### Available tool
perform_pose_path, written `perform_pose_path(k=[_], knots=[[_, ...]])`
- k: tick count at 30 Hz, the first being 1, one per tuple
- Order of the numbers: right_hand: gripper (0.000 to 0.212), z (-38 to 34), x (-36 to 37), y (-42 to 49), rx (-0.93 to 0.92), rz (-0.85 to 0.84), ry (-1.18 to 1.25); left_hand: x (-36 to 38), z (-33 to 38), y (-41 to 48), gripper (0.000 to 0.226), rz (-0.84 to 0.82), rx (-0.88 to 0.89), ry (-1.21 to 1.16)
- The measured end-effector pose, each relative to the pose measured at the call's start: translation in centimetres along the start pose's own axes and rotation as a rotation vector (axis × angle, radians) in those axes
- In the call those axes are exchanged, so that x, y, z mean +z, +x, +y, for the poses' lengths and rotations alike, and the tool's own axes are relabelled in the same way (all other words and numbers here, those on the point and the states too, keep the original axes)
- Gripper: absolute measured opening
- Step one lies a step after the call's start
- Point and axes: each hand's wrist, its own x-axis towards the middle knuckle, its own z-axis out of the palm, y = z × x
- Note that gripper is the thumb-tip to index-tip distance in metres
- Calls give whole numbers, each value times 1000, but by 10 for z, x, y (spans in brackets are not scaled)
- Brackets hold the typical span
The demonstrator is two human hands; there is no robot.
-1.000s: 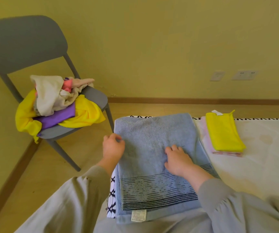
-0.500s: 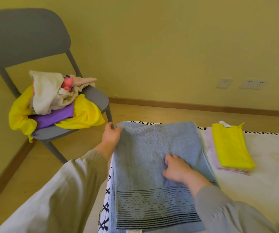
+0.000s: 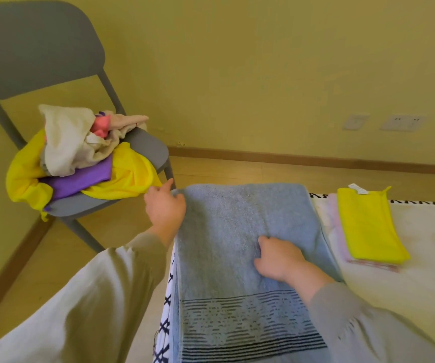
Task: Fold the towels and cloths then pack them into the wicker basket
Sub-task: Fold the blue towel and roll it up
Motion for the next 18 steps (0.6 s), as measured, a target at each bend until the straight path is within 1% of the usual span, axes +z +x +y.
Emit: perform_pose_path(k=[2,3,4,5,6,7,8,9,11,13,15,16,18], knots=[[15,4,-3,-1,-26,1,16,6,7,-17,49,47,276,158],[17,6,-7,1,-17,-19,44,12,13,-29,50,6,418,206],[19,7,-12,4,-2,-21,79,21,17,-41,51,-77,520,256],[19,10,-16,8,19,7,114,32,20,-53,53,-183,574,315],[16,12,-21,13,37,77,141,44,21,-64,56,-284,590,388],[13,16,-26,19,55,177,150,55,21,-72,58,-348,597,460],[11,21,-31,26,71,292,144,63,19,-79,59,-365,606,515],[14,29,-36,33,84,404,131,69,17,-83,61,-351,616,549],[29,50,-45,47,173,558,72,72,13,-84,67,-310,623,561],[40,72,-52,60,367,588,102,73,10,-83,68,-299,625,563],[40,87,-53,70,515,569,272,74,9,-84,67,-292,632,559],[37,90,-53,74,547,545,334,74,9,-85,66,-285,635,557],[32,91,-55,76,543,502,352,76,8,-85,65,-279,639,562]])
